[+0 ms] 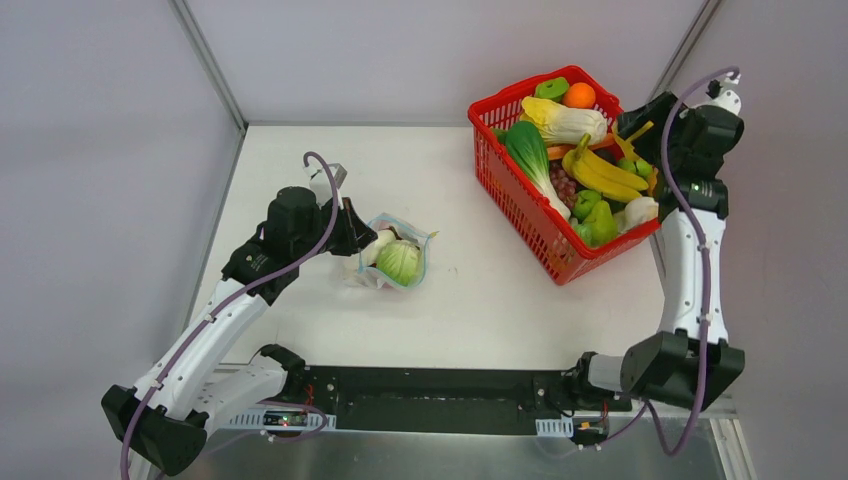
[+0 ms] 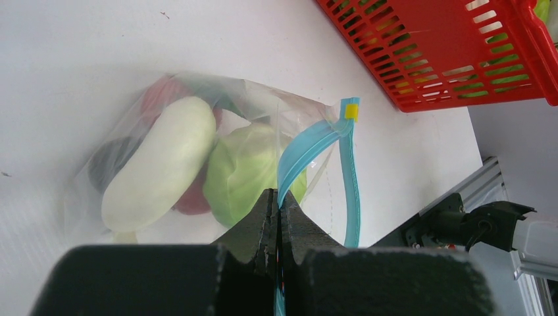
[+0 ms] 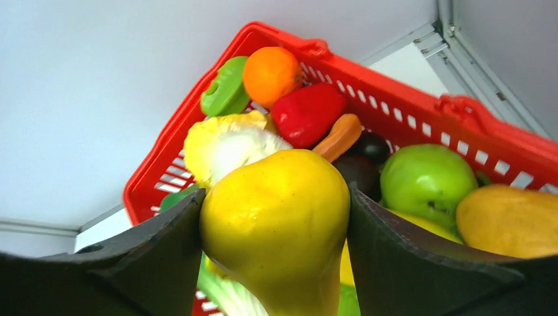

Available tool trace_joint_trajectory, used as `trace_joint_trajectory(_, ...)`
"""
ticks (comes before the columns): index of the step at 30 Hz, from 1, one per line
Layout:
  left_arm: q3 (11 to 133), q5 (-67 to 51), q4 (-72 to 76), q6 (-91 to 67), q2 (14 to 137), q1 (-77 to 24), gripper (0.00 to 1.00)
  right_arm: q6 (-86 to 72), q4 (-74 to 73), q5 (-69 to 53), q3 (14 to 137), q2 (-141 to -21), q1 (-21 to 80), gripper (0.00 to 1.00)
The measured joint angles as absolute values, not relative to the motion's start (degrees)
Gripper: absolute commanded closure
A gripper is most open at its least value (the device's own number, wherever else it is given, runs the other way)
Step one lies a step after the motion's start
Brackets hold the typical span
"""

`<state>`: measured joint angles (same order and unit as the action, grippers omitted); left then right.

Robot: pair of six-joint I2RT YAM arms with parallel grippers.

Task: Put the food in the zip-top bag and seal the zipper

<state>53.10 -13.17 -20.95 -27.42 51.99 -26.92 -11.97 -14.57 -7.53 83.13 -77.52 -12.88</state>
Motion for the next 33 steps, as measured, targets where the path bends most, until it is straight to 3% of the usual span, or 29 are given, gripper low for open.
trace_joint_trajectory(5,53.1,-13.2,-20.9,-27.4,52.0,-26.9,1.00,-17.1,-11.4,-11.8,75.0,-68.2,-12.9,0.48)
trace_joint_trajectory(12,53.1,-13.2,-20.9,-27.4,52.0,-26.9,1.00,-28.4,-0.8,-28.5,71.8,-63.2,-10.4,0.48)
trace_joint_trajectory(17,53.1,-13.2,-20.9,-27.5,52.0,-26.9,1.00,-30.1,1.5,-35.5,71.8,-65.2,2.7,0.48)
trace_joint_trajectory(25,53.1,-13.2,-20.9,-27.5,52.0,-26.9,1.00,-26.1,0.0,-36.5,68.4,-72.9,29.3,0.47)
trace_joint_trajectory(33,53.1,-13.2,-20.9,-27.5,52.0,-26.9,1.00,-21.9,-3.5,-33.3,65.7,-78.7,43.9,0.47)
